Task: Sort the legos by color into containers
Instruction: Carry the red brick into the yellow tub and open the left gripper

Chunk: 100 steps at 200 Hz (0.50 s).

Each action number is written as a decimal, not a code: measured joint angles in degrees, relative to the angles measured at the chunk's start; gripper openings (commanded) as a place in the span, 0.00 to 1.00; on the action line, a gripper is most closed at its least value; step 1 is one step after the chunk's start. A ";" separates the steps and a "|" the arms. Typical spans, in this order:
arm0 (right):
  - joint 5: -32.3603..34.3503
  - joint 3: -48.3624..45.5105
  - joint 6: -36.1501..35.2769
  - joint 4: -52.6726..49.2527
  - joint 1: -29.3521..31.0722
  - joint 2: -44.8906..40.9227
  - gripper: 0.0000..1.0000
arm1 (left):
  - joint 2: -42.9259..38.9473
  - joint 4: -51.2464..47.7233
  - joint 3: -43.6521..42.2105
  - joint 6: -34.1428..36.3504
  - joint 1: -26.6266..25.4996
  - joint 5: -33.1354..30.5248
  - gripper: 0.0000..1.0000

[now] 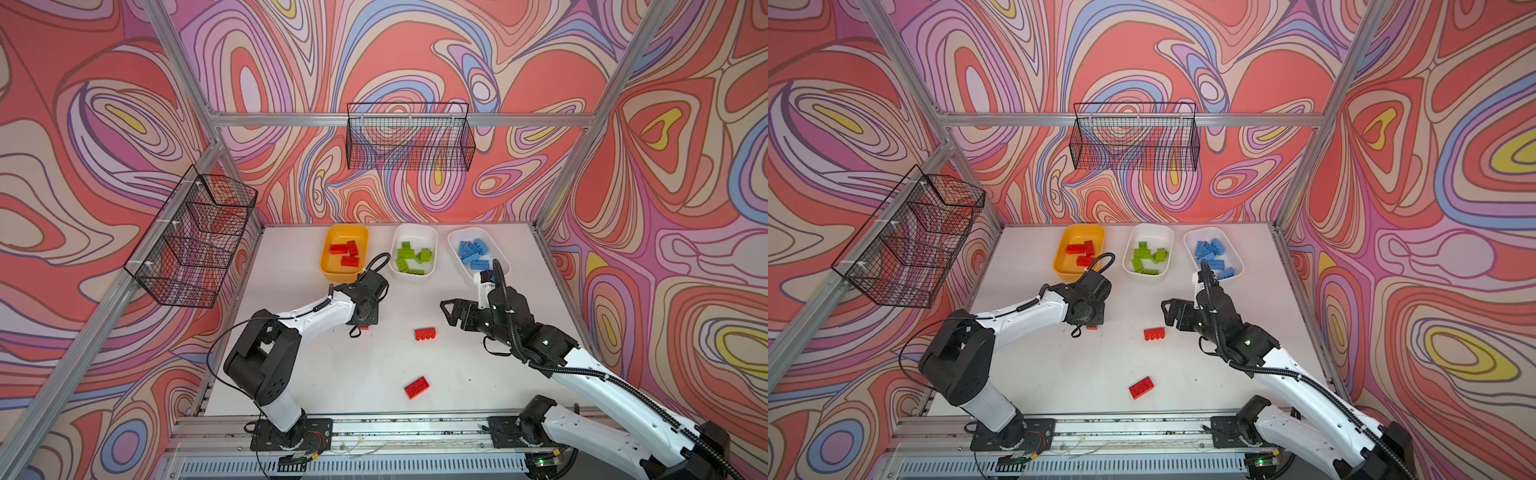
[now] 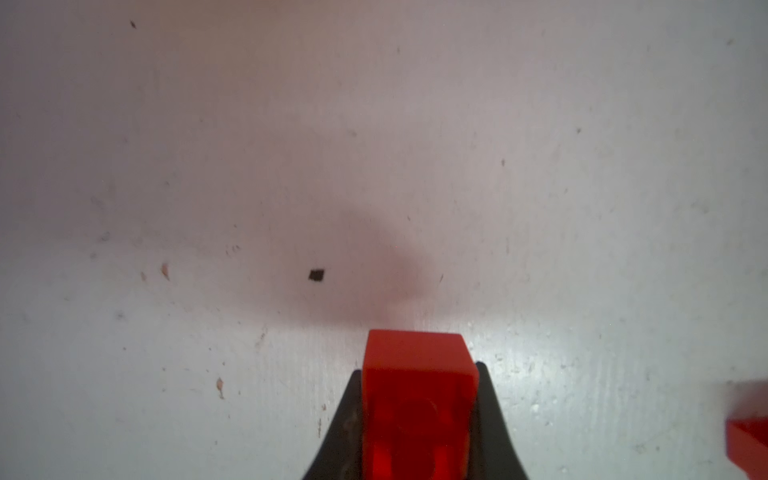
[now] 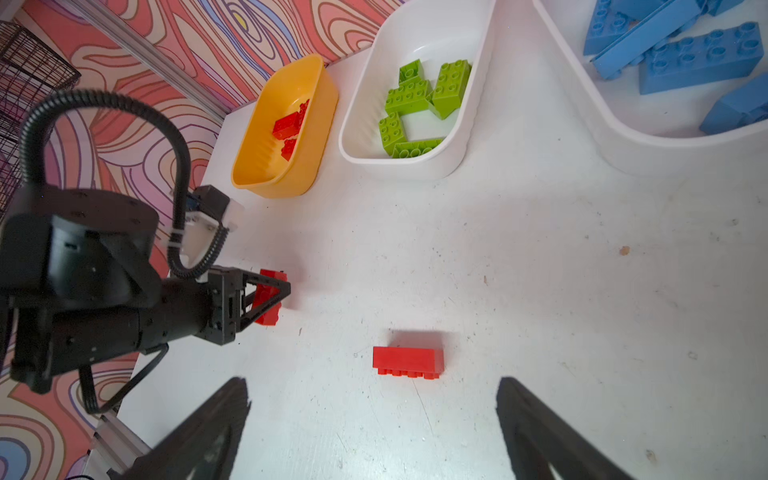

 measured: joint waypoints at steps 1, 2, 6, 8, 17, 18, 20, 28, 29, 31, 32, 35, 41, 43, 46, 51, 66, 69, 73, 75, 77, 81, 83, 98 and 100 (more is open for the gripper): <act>0.04 0.02 -0.04 0.00 0.00 0.02 0.98 | 0.09 -0.04 0.28 0.09 0.13 0.00 0.13; 0.07 0.02 -0.04 0.00 0.00 0.02 0.98 | 0.17 -0.07 0.57 0.24 0.28 0.00 0.13; 0.13 0.02 -0.11 0.04 0.00 0.13 0.98 | 0.57 -0.20 1.95 0.68 0.87 0.00 0.13; 0.20 0.02 -0.15 0.02 0.00 0.20 0.98 | 0.94 -0.26 2.86 1.03 1.36 0.00 0.13; 0.46 0.02 -0.24 0.02 0.00 0.48 0.98 | 2.14 -0.70 6.25 1.97 2.86 0.09 0.13; 0.48 0.02 -0.24 0.02 0.00 0.52 0.98 | 2.29 -0.79 6.86 2.12 3.08 0.11 0.13; 0.55 0.02 -0.26 0.04 0.00 0.61 0.98 | 2.49 -0.83 7.45 2.29 3.34 0.09 0.13; 0.72 0.02 -0.31 0.09 0.00 1.05 0.98 | 3.98 -0.94 10.80 3.23 5.07 0.33 0.13; 0.74 0.02 -0.31 0.09 0.00 1.09 0.98 | 4.13 -0.98 11.10 3.30 5.25 0.44 0.13; 0.79 0.02 -0.33 0.09 0.00 1.16 0.98 | 4.33 -1.05 11.72 3.48 5.53 0.50 0.13; 0.81 0.02 -0.33 0.13 0.00 1.25 0.98 | 4.59 -1.07 12.33 3.56 5.81 0.52 0.13; 0.85 0.02 -0.37 0.17 0.00 1.44 0.98 | 5.16 -1.20 13.35 3.87 6.45 0.70 0.13; 0.92 0.02 -0.39 0.42 0.00 1.88 0.98 | 6.45 -1.29 15.85 4.37 7.82 1.03 0.13; 0.92 0.02 -0.39 0.44 0.00 1.99 0.98 | 7.02 -1.38 16.79 4.50 8.37 1.18 0.13; 0.94 0.02 -0.42 0.63 0.00 2.32 0.98 | 7.45 -1.42 17.66 4.70 8.83 1.20 0.13; 0.94 0.02 -0.42 0.92 0.00 2.75 0.98 | 8.85 -1.62 19.74 4.98 10.05 1.49 0.13; 0.92 0.02 -0.37 1.86 0.00 4.37 0.98 | 13.27 -1.86 25.68 5.68 13.44 2.21 0.13; 0.92 0.02 -0.35 2.05 0.00 4.70 0.98 | 14.12 -2.01 26.62 5.79 13.99 2.43 0.13; 0.92 0.02 -0.35 2.34 0.00 5.14 0.98 | 15.50 -2.23 28.37 5.95 14.84 2.62 0.13; 0.90 0.02 -0.33 2.51 0.00 5.42 0.98 | 16.06 -2.27 29.00 5.97 15.10 2.69 0.13; 0.90 0.02 -0.31 2.67 0.00 5.64 0.98 | 16.79 -2.49 29.92 6.05 15.52 2.75 0.13; 0.90 0.02 -0.31 2.99 0.00 6.12 0.98 | 18.12 -2.67 31.43 6.19 16.17 2.91 0.13; 0.90 0.02 -0.31 3.13 0.00 6.34 0.98 | 18.95 -2.82 32.35 6.25 16.57 2.89 0.13; 0.90 0.02 -0.28 4.13 0.00 8.24 0.98 | 24.41 -4.24 38.88 6.78 18.51 3.30 0.13; 0.90 0.02 -0.31 4.26 0.00 8.55 0.98 | 25.22 -4.44 39.85 6.84 18.71 3.30 0.13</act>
